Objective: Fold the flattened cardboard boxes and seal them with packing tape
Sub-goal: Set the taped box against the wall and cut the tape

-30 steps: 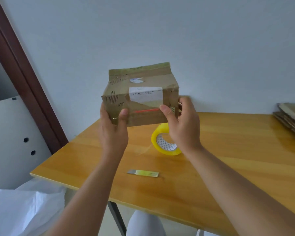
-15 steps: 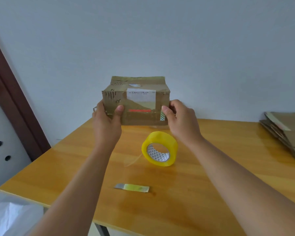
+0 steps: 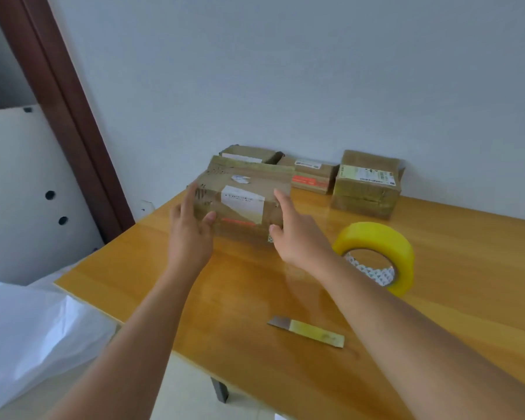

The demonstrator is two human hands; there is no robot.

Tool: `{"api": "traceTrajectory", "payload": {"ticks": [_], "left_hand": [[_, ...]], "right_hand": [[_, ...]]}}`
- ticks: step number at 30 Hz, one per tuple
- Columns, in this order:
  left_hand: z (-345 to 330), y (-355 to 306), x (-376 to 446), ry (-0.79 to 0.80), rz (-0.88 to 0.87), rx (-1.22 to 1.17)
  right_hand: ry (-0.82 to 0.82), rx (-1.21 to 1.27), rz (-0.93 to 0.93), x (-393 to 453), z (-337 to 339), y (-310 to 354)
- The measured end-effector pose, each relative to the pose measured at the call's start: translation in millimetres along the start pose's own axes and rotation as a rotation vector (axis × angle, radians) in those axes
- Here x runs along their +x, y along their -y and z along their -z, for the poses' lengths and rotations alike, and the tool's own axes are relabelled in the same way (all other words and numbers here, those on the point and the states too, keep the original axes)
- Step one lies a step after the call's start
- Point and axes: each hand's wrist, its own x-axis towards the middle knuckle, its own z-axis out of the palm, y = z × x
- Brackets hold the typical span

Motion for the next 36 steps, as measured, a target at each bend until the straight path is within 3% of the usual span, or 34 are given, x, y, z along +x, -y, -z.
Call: {"api": "traceTrajectory", "payload": {"ticks": [3, 7, 9, 12, 14, 16, 22, 30, 36], "left_hand": [[3.6, 21.5, -0.6, 0.057, 0.061, 0.072], [3.4, 32.5, -1.7, 0.256, 0.124, 0.236], [2.1, 26.3, -4.8, 0.226, 0.114, 0.308], [-4.8, 5.7, -18.6, 0.119, -0.171, 0.409], [-14.9, -4.5, -29.6, 0.159, -0.366, 0.449], [-25.1, -7.8, -35.1, 0.222, -0.428, 0.491], [-39.6, -7.9, -5.0, 0.305, -0.321, 0.499], [-70.0, -9.1, 66.9, 0.389, -0.156, 0.555], [-88.3, -6.9, 88.4, 0.387, -0.093, 0.558]], "right_hand": [[0.06, -0.01, -0.011, -2.0, -21.5, 5.9], [0.083, -0.055, -0.028, -2.9, -32.4, 7.1], [0.078, -0.081, -0.035, -1.6, -32.4, 7.2], [0.097, -0.105, -0.03, -0.2, -31.1, 8.9], [0.123, -0.112, -0.032, 0.8, -28.5, 8.7], [0.121, -0.116, -0.044, 2.2, -22.5, 7.0], [-0.017, -0.243, 0.007, 8.0, 20.0, 0.7], [-0.084, -0.4, 0.071, 28.0, 66.0, -21.4], [-0.093, -0.406, 0.004, 22.8, 93.0, -56.0]]}}
